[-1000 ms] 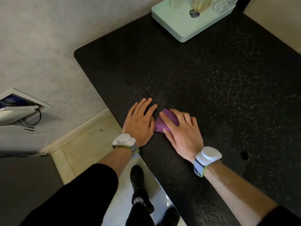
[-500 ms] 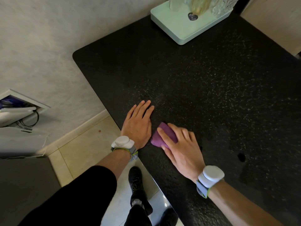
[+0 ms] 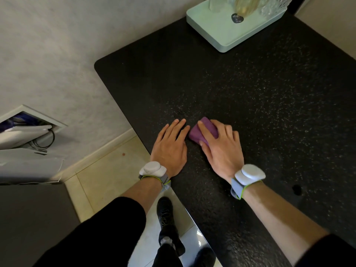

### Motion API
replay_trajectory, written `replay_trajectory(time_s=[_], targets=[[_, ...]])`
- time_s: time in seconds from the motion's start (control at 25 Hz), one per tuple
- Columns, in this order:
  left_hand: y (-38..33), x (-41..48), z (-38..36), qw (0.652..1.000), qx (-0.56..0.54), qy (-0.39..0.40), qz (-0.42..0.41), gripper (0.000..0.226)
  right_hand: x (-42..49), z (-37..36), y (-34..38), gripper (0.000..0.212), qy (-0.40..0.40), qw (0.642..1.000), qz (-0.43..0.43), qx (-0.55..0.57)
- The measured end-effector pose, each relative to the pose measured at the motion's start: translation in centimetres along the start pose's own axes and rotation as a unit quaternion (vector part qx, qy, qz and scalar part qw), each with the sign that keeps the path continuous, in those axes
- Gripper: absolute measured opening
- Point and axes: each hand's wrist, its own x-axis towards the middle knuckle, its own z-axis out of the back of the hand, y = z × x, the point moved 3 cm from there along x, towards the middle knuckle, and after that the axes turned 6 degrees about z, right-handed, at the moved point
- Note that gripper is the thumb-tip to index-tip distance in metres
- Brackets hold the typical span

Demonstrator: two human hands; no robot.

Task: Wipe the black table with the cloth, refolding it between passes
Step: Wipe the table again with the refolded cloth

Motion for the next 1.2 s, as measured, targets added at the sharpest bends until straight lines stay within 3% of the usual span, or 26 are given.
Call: replay_trajectory(time_s=[0.2, 0.36, 0.64, 0.72, 1.0, 1.12, 1.2], targets=[[0.0, -0.1, 0.3, 1.000, -0.027, 0.009, -0.008, 0.053, -6.1, 0.4, 2.7, 0.058, 0.023, 0.997, 0.059, 0.037], [0.1, 0.0, 0.3, 1.000, -0.030, 0.010, -0.001, 0.052, -5.7, 0.2, 1.9, 0.058, 0.019, 0.993, 0.109, 0.030], [0.3, -0.2, 0.0, 0.998, -0.051, -0.013, 0.041, 0.047, 4.4, -0.7, 0.0, 0.058, -0.001, 0.994, -0.110, -0.003], [0.3, -0.1, 0.1, 0.996, -0.071, -0.022, 0.051, 0.049, 5.5, -0.6, 0.2, 0.058, -0.004, 0.992, -0.123, -0.007], [1.2, -0.7, 1.2, 0.955, -0.275, -0.044, 0.097, 0.047, 0.3, 0.5, 4.9, 0.067, 0.020, 0.991, 0.066, 0.110], [0.5, -0.2, 2.1, 0.979, -0.202, -0.014, 0.012, 0.045, -1.9, 0.5, 3.7, 0.067, 0.028, 0.986, 0.117, 0.112], [-0.1, 0.3, 2.0, 0.989, -0.137, 0.009, -0.058, 0.045, -2.6, 0.0, 2.5, 0.072, 0.037, 0.992, 0.083, 0.084]])
